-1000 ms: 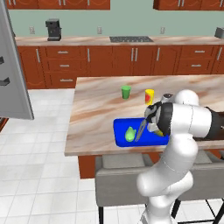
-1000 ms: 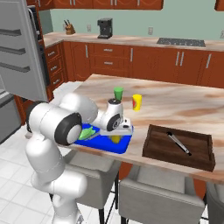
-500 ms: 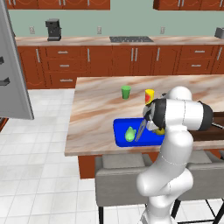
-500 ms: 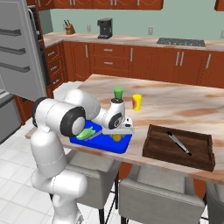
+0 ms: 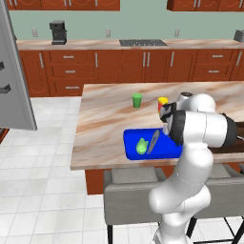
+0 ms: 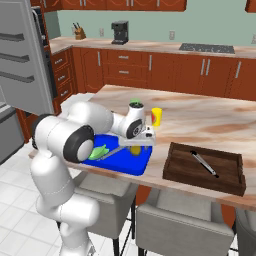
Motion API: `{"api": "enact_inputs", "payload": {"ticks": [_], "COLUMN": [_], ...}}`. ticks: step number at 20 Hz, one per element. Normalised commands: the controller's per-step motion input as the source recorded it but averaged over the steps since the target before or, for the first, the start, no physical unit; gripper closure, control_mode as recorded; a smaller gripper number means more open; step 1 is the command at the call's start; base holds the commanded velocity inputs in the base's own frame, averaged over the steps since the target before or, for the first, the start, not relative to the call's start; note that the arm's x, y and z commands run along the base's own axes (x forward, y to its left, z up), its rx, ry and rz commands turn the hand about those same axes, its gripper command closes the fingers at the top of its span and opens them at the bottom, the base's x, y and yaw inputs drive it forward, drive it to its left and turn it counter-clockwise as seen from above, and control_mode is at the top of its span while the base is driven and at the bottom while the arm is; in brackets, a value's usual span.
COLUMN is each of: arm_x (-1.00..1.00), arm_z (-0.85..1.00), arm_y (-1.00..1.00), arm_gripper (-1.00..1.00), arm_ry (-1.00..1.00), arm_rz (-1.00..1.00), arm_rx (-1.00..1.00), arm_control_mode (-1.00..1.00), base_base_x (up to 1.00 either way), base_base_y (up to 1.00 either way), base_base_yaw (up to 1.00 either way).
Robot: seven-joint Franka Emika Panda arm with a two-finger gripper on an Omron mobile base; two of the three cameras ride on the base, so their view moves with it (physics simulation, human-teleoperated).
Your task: Gather the lemon and corn from the fridge and place them on a tray on the dining counter. Then gather the chicken drumstick and fish from the fridge and place them on the other tray.
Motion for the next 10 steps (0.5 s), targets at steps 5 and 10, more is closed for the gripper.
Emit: {"api": "enact_inputs", "payload": {"ticks": [5, 10], "arm_x": [-0.01, 0.05], "arm_z": [0.34, -0.07], "arm_y": [0.03, 0.11], "arm_gripper": [-1.00, -1.00], "arm_ry": [0.04, 0.07], "arm_rz": [0.00, 0.00], "arm_rx": [-0.03, -0.05], "arm_control_mode": [-1.00, -1.00], "base_base_x": [0.00, 0.00], "base_base_y": [0.00, 0.00], "base_base_yaw": [0.00, 0.00]}}
